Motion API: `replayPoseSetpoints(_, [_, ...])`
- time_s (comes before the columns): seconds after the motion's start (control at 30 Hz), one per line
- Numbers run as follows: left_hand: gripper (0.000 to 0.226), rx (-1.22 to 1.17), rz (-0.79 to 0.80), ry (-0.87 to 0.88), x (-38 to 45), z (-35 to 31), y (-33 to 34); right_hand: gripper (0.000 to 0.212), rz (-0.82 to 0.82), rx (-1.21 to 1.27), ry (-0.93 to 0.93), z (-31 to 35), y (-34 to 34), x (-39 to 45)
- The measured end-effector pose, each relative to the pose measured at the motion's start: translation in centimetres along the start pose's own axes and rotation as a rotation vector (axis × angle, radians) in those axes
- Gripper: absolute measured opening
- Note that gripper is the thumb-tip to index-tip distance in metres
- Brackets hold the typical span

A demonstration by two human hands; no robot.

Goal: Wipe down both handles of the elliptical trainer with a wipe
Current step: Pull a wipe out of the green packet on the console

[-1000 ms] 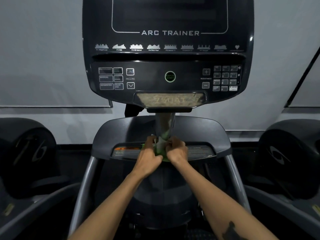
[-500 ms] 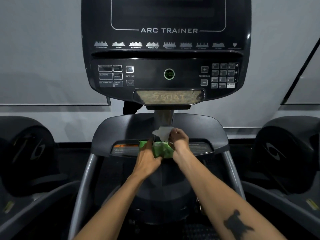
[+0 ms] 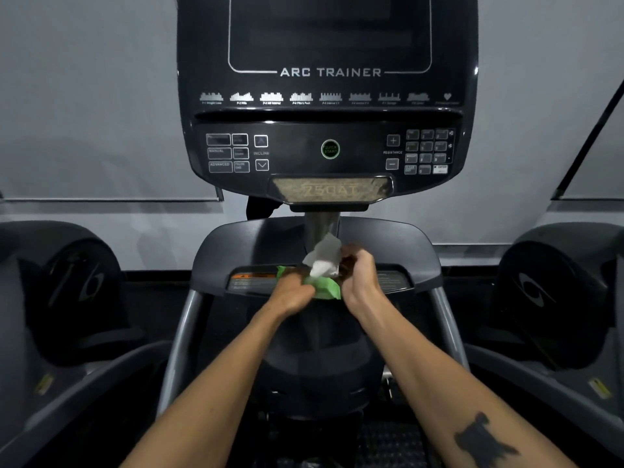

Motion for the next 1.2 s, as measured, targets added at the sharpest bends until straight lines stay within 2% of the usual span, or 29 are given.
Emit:
replayPoseSetpoints(0.07, [0.019,-0.294,-0.223,-0.020,-1.9,0.1,-2.0,0.029,0.004,-0.020,-0.008,0.3,0.1,-1.2])
replayPoseSetpoints(0.1, [0.024,-0.494,-0.240,-0.042,-2.9,0.0,-2.1,0.028,0.012,-0.024,-0.004,0.5,0.2,-1.8])
replayPoseSetpoints(0.17, [0.042,-0.831,-0.081,-0.050,-4.4,-1.2,-1.1,0.026,0.038,-0.017,0.014,0.5,0.6,-3.2])
replayPoseSetpoints(0.23, [0.061,-0.967,0.095,-0.011,-6.5,-3.0,-0.7,0.023,0.061,-0.025,0.008,0.8,0.8,-4.6])
replayPoseSetpoints(0.27, [0.064,-0.988,0.123,0.016,-7.5,-3.6,-1.0,0.022,0.065,-0.039,0.000,1.1,0.9,-5.3])
replayPoseSetpoints(0.3, [0.060,-0.985,0.112,0.045,-8.5,-4.1,-1.4,0.022,0.068,-0.058,-0.006,1.3,0.9,-6.1])
replayPoseSetpoints(0.4, [0.016,-0.936,0.058,0.114,-11.4,-5.2,-2.6,0.018,0.118,-0.086,-0.003,2.1,1.4,-8.6])
replayPoseSetpoints(0.43, [0.010,-0.926,0.052,0.128,-12.2,-5.5,-2.9,0.016,0.140,-0.090,-0.010,2.4,1.5,-9.5])
replayPoseSetpoints(0.53, [0.010,-0.976,0.014,0.172,-15.0,-7.0,-3.8,0.021,0.179,-0.073,-0.023,3.4,1.7,-12.2])
replayPoseSetpoints(0.67, [0.015,-0.980,-0.068,0.222,-18.6,-9.1,-4.7,0.012,0.119,-0.120,0.025,3.9,1.4,-16.1])
replayPoseSetpoints(0.87, [0.016,-0.947,-0.219,0.241,-24.0,-12.3,-5.3,0.016,0.118,-0.113,0.032,5.0,1.6,-21.5])
replayPoseSetpoints(0.97, [0.013,-0.832,-0.321,0.243,-26.8,-13.4,-5.9,0.040,0.290,-0.159,0.056,5.4,2.8,-24.5])
replayPoseSetpoints(1.0, [0.010,-0.785,-0.356,0.249,-27.5,-13.7,-6.2,0.042,0.352,-0.188,0.058,5.6,3.0,-25.4])
replayPoseSetpoints(1.07, [0.007,-0.735,-0.391,0.255,-28.9,-14.4,-6.5,0.029,0.467,-0.216,0.056,6.3,3.3,-27.4])
replayPoseSetpoints(1.13, [0.014,-0.723,-0.387,0.249,-29.9,-14.8,-6.3,0.014,0.556,-0.160,0.055,7.0,3.5,-29.2])
replayPoseSetpoints(1.2, [0.018,-0.687,-0.418,0.249,-31.0,-15.2,-5.9,0.016,0.570,-0.110,0.013,7.9,3.3,-30.3])
Point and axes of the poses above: each hand's wrist, its own x-axis towards the middle knuckle, its own y-axis out of the palm, z = x × y, the point moved 8 cm from there along x, towards the middle knuckle, and after that the axes turned 5 degrees about z, right-handed, at the moved point
